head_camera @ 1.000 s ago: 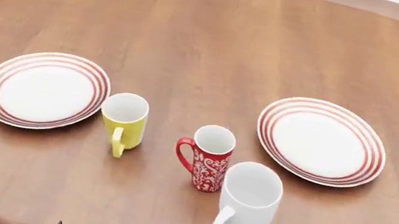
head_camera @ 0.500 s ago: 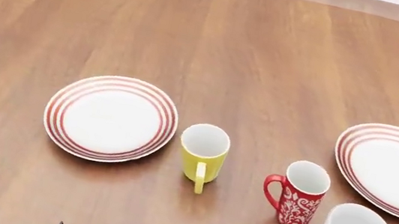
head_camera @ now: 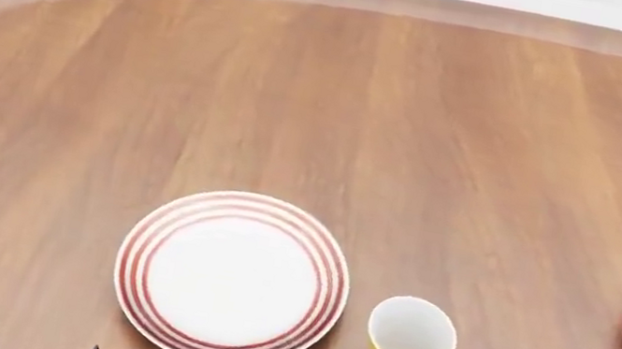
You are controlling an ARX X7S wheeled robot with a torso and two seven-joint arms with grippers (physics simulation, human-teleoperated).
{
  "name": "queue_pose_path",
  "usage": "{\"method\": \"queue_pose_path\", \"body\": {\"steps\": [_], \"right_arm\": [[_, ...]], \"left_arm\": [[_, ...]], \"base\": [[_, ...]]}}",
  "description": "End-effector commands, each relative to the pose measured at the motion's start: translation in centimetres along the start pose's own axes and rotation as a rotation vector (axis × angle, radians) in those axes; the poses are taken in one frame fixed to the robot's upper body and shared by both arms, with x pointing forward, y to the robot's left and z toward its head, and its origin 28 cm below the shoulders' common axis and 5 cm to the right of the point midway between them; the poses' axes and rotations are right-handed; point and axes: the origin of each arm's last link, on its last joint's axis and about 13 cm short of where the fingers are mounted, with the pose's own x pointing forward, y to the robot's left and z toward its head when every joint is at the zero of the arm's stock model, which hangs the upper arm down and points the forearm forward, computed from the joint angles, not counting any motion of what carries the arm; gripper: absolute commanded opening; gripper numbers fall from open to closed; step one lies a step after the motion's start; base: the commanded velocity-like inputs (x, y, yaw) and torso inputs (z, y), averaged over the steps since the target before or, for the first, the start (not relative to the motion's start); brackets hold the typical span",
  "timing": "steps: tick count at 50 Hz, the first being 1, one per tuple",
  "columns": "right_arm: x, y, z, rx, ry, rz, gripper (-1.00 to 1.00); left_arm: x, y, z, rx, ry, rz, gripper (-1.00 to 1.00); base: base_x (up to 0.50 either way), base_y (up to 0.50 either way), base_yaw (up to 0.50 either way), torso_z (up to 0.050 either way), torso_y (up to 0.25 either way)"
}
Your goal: Put the red mug on the left plate.
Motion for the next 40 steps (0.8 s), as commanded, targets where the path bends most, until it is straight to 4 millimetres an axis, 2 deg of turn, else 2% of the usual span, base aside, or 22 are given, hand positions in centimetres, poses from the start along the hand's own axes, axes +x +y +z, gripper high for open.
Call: {"method": "queue_pose_path", "body": {"steps": [1,17,22,27,40], "right_arm": [[0.1,-0.1,0.1,0.005,-0.003,-0.004,1.00],[0.0,-0.1,0.1,0.007,0.002,-0.004,1.00],[0.0,-0.1,0.2,0.015,0.032,-0.038,1.00],[0.1,-0.4,0.5,0.115,0.158,-0.163,1.00],[-0.7,0.0,1.8,0.148,0.249,-0.353,1.00]], "left_arm": [[0.0,0.0,0.0,-0.001,0.002,-0.003,1.00],[-0.1,-0.1,0.0,0.004,0.002,-0.005,1.00],[-0.1,-0.2,0.0,0.003,0.002,-0.006,1.00],[-0.1,-0.2,0.0,0.005,0.002,-0.005,1.00],[-0.1,-0.2,0.0,0.003,0.003,-0.004,1.00]], "base": [[0.44,0.13,0.00,0.000,0.000],[0.45,0.12,0.00,0.000,0.000],[0.02,0.00,0.00,0.000,0.000],[0.00,0.00,0.00,0.000,0.000],[0.00,0.00,0.00,0.000,0.000]]}}
